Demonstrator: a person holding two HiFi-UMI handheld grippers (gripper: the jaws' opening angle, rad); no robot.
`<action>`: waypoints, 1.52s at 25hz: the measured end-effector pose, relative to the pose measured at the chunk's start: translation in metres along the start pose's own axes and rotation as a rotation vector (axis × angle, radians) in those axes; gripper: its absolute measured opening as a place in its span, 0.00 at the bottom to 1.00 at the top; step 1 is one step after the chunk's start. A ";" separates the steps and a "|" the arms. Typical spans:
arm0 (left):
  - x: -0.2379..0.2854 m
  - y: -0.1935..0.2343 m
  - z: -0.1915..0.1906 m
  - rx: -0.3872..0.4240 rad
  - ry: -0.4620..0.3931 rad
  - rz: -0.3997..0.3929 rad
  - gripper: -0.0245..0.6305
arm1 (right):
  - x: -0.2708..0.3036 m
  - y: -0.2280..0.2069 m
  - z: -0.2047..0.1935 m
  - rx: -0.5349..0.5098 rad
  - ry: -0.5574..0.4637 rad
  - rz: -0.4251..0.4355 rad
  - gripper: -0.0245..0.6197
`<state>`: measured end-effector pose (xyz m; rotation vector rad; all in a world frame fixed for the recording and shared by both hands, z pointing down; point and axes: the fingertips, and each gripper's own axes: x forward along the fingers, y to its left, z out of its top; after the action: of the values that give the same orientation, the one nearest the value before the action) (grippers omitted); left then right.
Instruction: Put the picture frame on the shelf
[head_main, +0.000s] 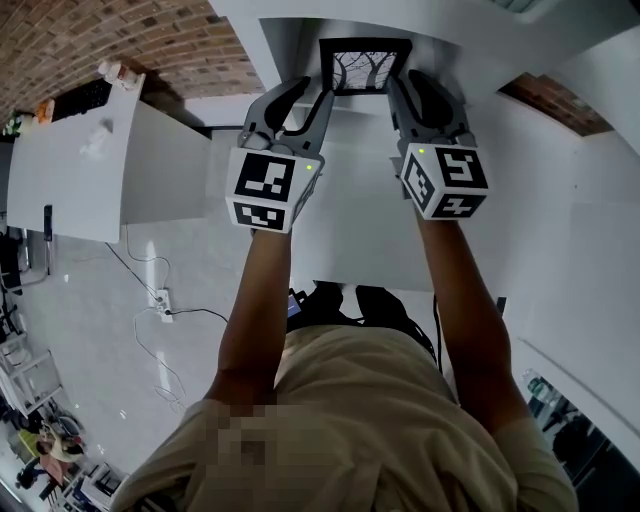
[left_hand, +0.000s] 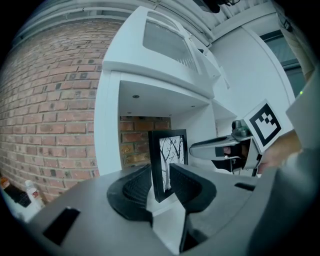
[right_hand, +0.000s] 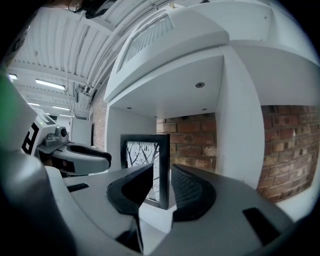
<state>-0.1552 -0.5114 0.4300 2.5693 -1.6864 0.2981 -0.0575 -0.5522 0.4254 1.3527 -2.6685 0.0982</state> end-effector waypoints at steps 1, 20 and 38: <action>-0.004 0.000 0.001 0.000 -0.005 -0.002 0.19 | -0.002 0.001 0.000 0.000 0.001 -0.004 0.18; -0.098 -0.018 0.056 0.082 -0.084 -0.072 0.18 | -0.085 0.018 0.052 0.014 -0.054 -0.074 0.18; -0.182 -0.109 0.122 0.112 -0.159 -0.255 0.05 | -0.217 0.059 0.119 0.003 -0.104 0.177 0.08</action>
<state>-0.1094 -0.3213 0.2825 2.9211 -1.3963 0.1837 0.0094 -0.3595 0.2738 1.1502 -2.8716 0.0524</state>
